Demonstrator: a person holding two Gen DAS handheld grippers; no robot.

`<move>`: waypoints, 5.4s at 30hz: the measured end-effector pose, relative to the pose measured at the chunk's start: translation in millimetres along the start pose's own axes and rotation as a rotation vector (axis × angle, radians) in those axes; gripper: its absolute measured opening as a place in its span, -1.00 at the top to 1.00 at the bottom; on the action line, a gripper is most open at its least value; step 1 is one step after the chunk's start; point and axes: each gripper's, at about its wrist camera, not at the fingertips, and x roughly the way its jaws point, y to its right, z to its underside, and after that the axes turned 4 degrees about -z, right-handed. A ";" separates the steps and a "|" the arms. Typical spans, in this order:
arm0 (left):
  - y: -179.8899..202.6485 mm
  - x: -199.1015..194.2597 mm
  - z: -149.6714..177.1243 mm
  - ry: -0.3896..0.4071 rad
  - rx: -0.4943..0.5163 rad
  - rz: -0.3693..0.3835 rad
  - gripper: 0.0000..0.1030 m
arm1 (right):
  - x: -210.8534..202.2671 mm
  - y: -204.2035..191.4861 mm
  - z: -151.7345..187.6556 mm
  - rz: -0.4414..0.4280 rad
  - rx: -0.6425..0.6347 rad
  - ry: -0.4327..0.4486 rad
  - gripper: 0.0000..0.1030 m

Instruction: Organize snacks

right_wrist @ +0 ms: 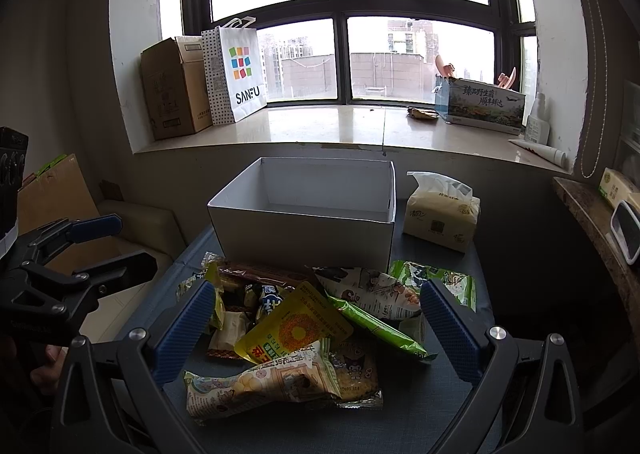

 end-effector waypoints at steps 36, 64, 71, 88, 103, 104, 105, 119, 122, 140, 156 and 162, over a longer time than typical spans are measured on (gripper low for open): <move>-4.7 1.1 5.6 0.042 0.010 0.062 -1.00 | 88.2 85.9 4.5 0.028 -0.015 -0.124 -1.00; 11.2 34.0 32.5 -0.075 0.109 0.162 -1.00 | 156.8 109.4 23.7 -0.228 -0.065 -0.366 0.24; 24.7 61.4 52.1 -0.180 0.181 0.247 -1.00 | 101.5 115.7 6.5 -0.202 -0.034 -0.250 0.25; 62.6 135.4 111.0 -0.472 0.305 0.293 0.03 | -21.1 131.2 54.0 -0.233 0.239 -0.019 0.25; -0.1 72.6 64.7 -0.238 0.053 0.388 0.34 | 2.4 110.9 49.8 -0.261 0.294 0.010 0.25; -9.2 69.1 54.0 -0.199 0.006 0.381 0.35 | 6.4 107.8 44.0 -0.244 0.291 0.016 0.25; -17.6 66.3 43.4 -0.161 -0.033 0.376 0.35 | 11.5 103.6 36.2 -0.231 0.285 0.020 0.25; -91.7 154.1 -97.9 -0.029 -0.273 0.114 0.35 | 117.2 69.4 -90.9 -0.078 0.272 0.089 0.25; -99.0 184.7 -115.3 -0.038 -0.264 0.039 0.34 | 147.7 71.0 -110.8 -0.025 0.278 0.076 0.25; -113.8 218.1 -126.5 -0.092 -0.231 -0.069 -1.00 | 189.6 85.9 -115.5 -0.002 0.264 0.038 -1.00; -64.6 100.7 -37.9 -0.028 -0.080 0.018 -1.00 | 80.1 64.3 -66.0 -0.136 0.133 0.122 -1.00; -56.0 66.6 18.3 -0.076 -0.059 0.065 -1.00 | 33.8 64.1 -11.7 -0.108 0.060 0.099 -1.00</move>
